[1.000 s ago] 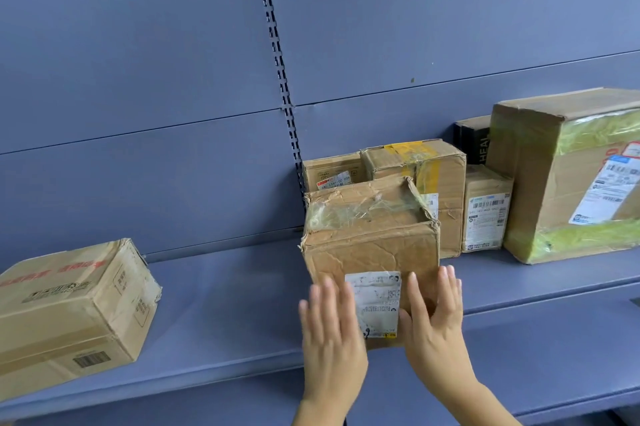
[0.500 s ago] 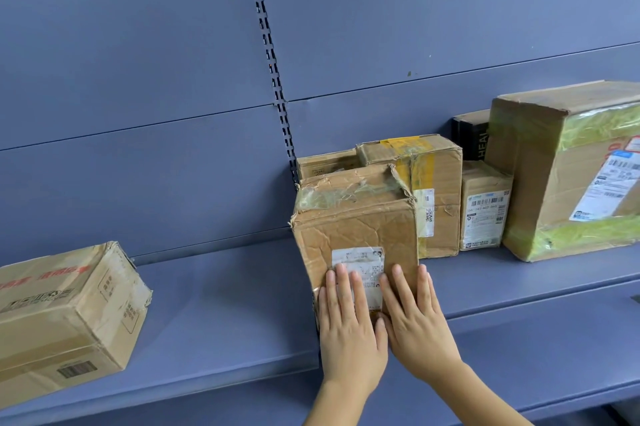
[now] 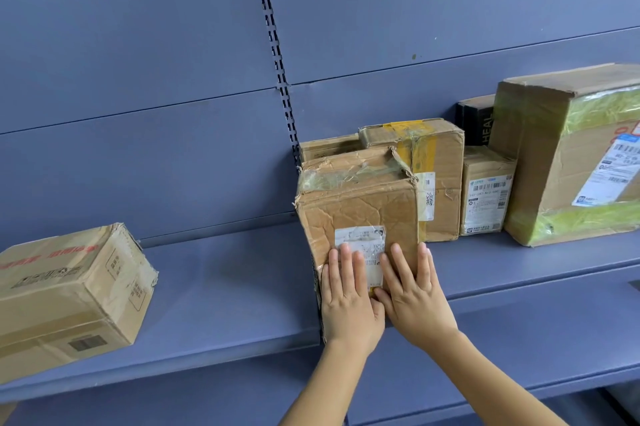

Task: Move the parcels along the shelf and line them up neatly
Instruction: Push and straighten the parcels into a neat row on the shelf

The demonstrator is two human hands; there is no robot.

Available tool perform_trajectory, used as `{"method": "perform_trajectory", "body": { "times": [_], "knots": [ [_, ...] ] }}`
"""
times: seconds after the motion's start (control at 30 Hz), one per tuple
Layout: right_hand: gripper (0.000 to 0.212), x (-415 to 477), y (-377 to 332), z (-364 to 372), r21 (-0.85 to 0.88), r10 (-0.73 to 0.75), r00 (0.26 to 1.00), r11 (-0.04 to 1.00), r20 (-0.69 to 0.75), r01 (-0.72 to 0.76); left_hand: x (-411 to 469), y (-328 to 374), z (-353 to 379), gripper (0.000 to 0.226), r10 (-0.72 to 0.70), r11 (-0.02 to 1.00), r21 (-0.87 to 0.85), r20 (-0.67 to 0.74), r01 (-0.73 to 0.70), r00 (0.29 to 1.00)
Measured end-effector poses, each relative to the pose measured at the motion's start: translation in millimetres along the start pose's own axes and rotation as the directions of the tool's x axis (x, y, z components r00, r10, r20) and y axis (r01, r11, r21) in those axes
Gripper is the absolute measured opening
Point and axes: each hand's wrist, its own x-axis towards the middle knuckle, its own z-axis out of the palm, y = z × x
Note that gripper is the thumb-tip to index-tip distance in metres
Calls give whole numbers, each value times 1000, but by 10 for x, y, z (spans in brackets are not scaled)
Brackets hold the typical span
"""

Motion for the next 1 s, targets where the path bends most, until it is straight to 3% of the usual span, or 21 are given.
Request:
{"method": "perform_trajectory", "body": {
  "times": [0.23, 0.47, 0.6, 0.73, 1.0],
  "knots": [
    [55, -139, -90, -341, 93, 38, 992, 995, -120, -27, -124, -23, -139, 117, 2, 999, 54, 56, -5, 998],
    [58, -289, -133, -314, 68, -14, 1000, 998, 0, 14, -262, 14, -233, 102, 27, 998, 54, 79, -31, 997],
    [58, -281, -94, -298, 53, -17, 999, 999, 49, 14, -368, -23, -197, 104, 52, 996, 61, 181, -64, 982],
    [55, -222, -45, -328, 15, -38, 999, 999, 31, 38, -320, -29, -194, 108, 38, 997, 65, 184, -51, 982],
    [78, -227, -38, -372, 26, -47, 995, 999, 83, 45, -299, 0, -330, 119, 6, 1000, 27, 286, -15, 958]
  ]
}}
